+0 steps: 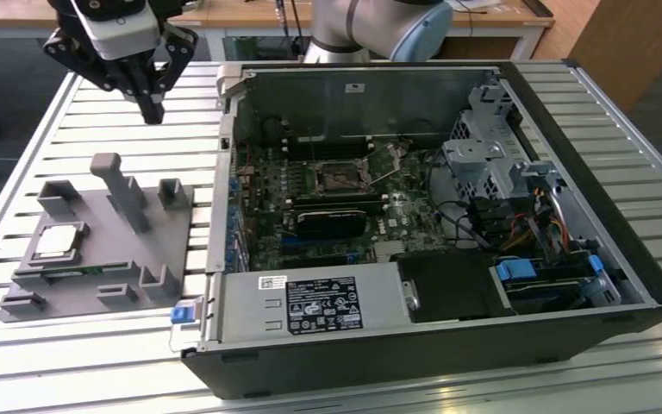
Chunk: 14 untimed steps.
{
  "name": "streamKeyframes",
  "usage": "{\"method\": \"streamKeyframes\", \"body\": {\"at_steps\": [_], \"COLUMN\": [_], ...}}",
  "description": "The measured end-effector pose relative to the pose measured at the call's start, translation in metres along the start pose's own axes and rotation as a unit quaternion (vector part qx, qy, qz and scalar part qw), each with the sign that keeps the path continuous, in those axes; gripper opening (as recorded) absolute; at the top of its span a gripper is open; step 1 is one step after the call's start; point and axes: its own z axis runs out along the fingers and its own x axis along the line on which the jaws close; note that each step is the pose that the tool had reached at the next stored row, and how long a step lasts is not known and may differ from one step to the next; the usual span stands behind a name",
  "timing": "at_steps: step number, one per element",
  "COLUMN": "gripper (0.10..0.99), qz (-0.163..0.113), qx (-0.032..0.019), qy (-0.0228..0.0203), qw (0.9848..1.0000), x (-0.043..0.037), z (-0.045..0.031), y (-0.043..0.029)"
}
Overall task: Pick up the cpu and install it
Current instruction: 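Reach for the cpu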
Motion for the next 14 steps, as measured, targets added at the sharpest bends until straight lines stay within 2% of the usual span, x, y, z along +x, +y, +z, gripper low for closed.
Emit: {"method": "streamKeyframes", "body": {"at_steps": [14], "gripper": [0.106], "qz": [0.0], "qx": [0.0001], "qy": [0.0008], "qw": [1.0], "x": [0.0132], "z": [0.0009], "y": [-0.0011]}}
